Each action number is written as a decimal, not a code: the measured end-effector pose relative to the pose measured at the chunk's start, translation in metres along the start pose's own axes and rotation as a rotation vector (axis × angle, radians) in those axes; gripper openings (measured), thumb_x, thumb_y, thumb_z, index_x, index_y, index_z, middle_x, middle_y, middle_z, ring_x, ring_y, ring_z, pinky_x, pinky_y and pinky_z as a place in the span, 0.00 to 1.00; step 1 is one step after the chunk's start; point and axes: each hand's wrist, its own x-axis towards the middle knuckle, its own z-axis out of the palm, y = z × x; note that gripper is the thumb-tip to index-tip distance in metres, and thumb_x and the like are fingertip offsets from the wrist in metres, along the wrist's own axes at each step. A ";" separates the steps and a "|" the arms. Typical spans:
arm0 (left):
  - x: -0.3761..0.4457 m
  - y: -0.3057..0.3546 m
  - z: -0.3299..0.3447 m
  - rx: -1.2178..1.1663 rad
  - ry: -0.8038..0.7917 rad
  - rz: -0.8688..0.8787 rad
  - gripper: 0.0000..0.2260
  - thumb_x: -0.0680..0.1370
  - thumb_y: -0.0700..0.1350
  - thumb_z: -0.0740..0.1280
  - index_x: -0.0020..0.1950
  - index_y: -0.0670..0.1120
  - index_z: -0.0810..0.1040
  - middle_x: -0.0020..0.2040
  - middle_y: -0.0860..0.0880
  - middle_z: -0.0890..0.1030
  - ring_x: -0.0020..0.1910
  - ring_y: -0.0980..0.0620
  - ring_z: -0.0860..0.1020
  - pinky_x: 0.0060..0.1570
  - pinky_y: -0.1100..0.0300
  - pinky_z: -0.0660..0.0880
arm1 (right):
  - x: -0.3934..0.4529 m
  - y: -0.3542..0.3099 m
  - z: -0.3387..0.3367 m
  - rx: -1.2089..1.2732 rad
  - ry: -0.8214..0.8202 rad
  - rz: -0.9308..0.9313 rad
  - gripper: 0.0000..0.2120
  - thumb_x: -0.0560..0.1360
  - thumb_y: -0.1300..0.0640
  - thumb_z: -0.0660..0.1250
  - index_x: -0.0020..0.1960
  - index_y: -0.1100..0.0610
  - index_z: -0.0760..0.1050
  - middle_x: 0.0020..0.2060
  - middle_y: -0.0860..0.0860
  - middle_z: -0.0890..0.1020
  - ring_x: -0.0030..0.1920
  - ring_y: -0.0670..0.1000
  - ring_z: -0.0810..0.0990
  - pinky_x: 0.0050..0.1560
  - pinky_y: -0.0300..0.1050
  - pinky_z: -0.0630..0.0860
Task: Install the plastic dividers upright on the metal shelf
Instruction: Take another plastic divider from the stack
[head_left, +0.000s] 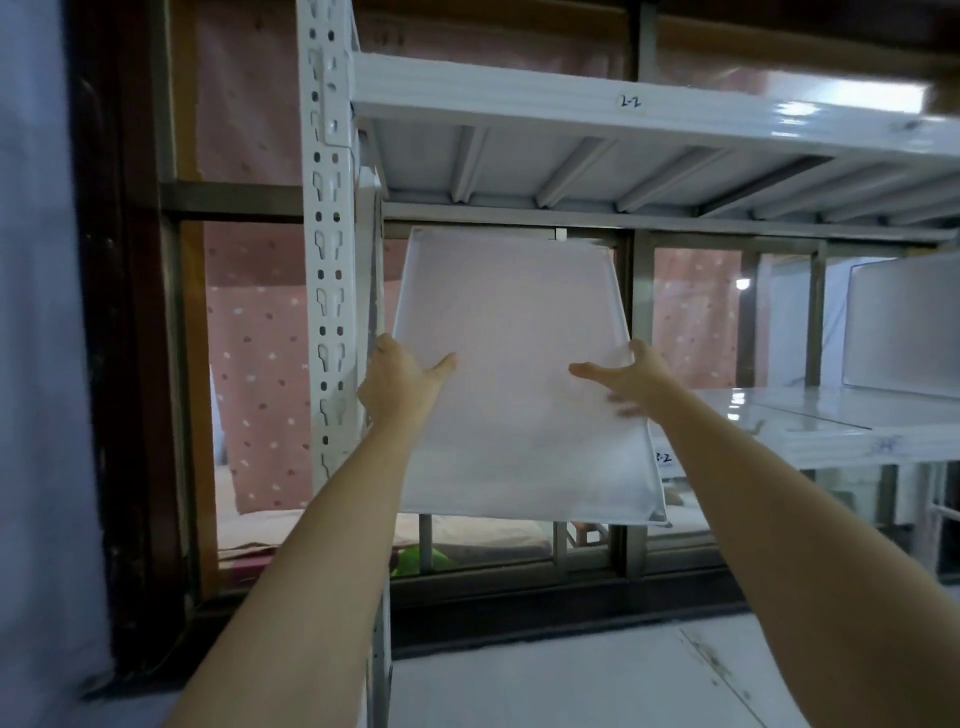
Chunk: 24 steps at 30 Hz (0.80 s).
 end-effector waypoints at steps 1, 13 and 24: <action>-0.005 -0.001 -0.005 -0.006 0.000 0.000 0.41 0.70 0.64 0.70 0.71 0.37 0.64 0.66 0.41 0.74 0.63 0.40 0.75 0.54 0.48 0.73 | -0.010 0.003 -0.003 0.047 -0.010 0.002 0.52 0.65 0.43 0.77 0.78 0.50 0.50 0.70 0.54 0.68 0.47 0.54 0.81 0.42 0.51 0.82; -0.093 0.026 -0.039 -0.047 -0.083 0.136 0.45 0.71 0.64 0.68 0.76 0.39 0.56 0.70 0.41 0.69 0.64 0.39 0.74 0.54 0.48 0.73 | -0.113 0.046 -0.055 -0.001 0.075 0.055 0.59 0.63 0.44 0.79 0.79 0.48 0.41 0.75 0.54 0.59 0.48 0.54 0.81 0.45 0.51 0.82; -0.174 0.137 -0.017 -0.291 -0.230 0.232 0.44 0.71 0.61 0.70 0.77 0.43 0.54 0.71 0.42 0.67 0.65 0.40 0.72 0.56 0.49 0.71 | -0.157 0.092 -0.204 -0.099 0.277 0.051 0.59 0.64 0.43 0.78 0.78 0.43 0.38 0.77 0.51 0.56 0.57 0.57 0.78 0.40 0.47 0.80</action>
